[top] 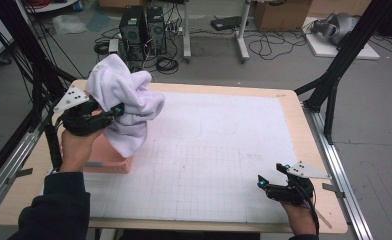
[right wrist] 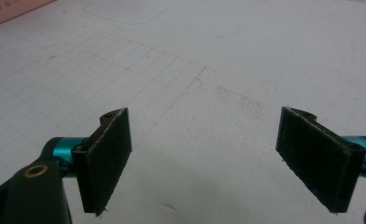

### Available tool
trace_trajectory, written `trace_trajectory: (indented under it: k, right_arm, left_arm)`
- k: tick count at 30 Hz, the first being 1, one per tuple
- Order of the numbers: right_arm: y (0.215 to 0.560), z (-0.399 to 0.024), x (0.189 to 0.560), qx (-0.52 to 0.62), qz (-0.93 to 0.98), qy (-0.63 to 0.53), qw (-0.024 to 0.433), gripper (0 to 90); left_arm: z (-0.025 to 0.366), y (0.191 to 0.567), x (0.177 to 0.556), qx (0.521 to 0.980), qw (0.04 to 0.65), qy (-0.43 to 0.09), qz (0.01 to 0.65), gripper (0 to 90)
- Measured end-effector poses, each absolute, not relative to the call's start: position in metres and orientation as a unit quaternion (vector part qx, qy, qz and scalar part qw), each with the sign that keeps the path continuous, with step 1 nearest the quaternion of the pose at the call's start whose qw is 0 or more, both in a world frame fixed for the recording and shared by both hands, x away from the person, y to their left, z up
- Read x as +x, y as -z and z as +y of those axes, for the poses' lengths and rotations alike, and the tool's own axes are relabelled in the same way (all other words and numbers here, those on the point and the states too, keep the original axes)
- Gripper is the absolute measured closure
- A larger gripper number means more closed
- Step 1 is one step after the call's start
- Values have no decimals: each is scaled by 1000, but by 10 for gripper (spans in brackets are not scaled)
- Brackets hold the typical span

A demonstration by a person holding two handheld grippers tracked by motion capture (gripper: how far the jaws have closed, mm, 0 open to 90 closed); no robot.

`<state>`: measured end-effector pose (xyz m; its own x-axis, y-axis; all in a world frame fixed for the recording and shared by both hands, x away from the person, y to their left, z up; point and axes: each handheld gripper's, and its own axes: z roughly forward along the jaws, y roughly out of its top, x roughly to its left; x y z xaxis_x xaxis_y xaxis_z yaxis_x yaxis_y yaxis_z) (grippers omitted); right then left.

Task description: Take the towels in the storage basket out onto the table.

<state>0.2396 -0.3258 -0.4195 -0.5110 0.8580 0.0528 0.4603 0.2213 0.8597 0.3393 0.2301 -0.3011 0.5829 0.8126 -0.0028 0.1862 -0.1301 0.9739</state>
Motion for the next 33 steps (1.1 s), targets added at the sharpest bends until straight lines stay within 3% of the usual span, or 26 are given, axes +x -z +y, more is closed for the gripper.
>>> trace_trajectory:
  k: [17,33]
  right_arm:
    - [420,-326,240,436,751,-442,223,166]
    - [420,-326,241,434,752,-444,222,166]
  left_arm:
    - [156,320,343,742,558,-229,292,551]
    - [82,364,345,793,531,-172,244,548]
